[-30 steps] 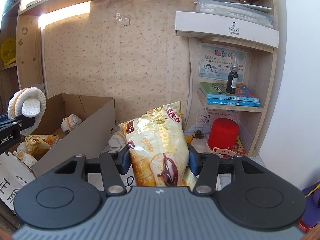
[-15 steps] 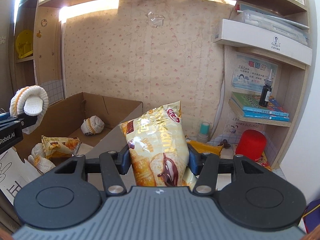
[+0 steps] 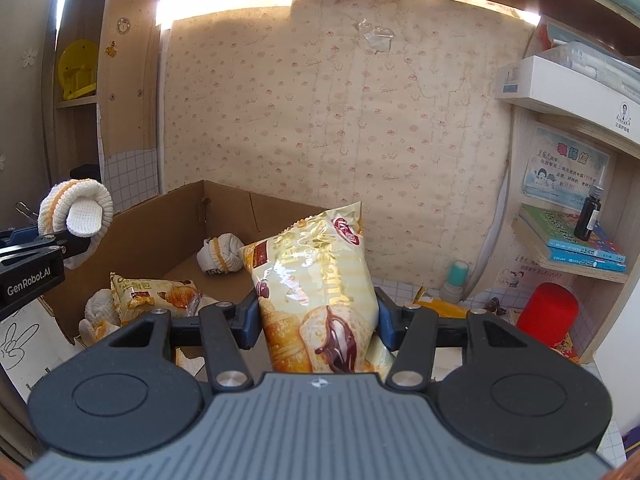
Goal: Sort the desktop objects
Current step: 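Carry the held glove and croissant package up and over the shoebox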
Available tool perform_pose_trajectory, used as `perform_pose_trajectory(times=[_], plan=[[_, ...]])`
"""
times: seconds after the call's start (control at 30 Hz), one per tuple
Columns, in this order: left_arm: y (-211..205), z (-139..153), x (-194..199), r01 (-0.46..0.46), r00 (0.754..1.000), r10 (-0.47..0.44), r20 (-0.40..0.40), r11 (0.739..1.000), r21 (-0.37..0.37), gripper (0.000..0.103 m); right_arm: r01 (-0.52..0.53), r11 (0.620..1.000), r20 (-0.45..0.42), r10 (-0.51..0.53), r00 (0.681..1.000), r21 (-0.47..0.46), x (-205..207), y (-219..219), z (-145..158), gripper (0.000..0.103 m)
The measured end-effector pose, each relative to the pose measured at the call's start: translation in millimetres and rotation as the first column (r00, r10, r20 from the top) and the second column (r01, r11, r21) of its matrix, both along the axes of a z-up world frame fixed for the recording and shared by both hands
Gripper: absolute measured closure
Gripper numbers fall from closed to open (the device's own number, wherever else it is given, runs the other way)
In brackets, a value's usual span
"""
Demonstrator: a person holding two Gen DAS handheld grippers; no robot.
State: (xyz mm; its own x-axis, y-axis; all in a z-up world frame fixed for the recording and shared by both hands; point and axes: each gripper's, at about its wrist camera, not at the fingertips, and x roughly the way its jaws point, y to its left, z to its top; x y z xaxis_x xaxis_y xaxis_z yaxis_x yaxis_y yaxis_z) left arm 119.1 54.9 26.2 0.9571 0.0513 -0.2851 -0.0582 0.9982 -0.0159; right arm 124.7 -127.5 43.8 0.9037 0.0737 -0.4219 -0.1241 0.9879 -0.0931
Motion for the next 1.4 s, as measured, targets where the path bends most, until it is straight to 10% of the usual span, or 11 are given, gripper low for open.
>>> perform_pose_trajectory(times=[1.4], plan=[[6.1, -26.5, 54.1, 0.007, 0.995, -0.007, -0.095, 1.000, 0.007, 0.073, -0.159, 0.987, -0.091, 0.162, 0.983, 0.037, 127.2, 64.2, -17.6, 0.050]])
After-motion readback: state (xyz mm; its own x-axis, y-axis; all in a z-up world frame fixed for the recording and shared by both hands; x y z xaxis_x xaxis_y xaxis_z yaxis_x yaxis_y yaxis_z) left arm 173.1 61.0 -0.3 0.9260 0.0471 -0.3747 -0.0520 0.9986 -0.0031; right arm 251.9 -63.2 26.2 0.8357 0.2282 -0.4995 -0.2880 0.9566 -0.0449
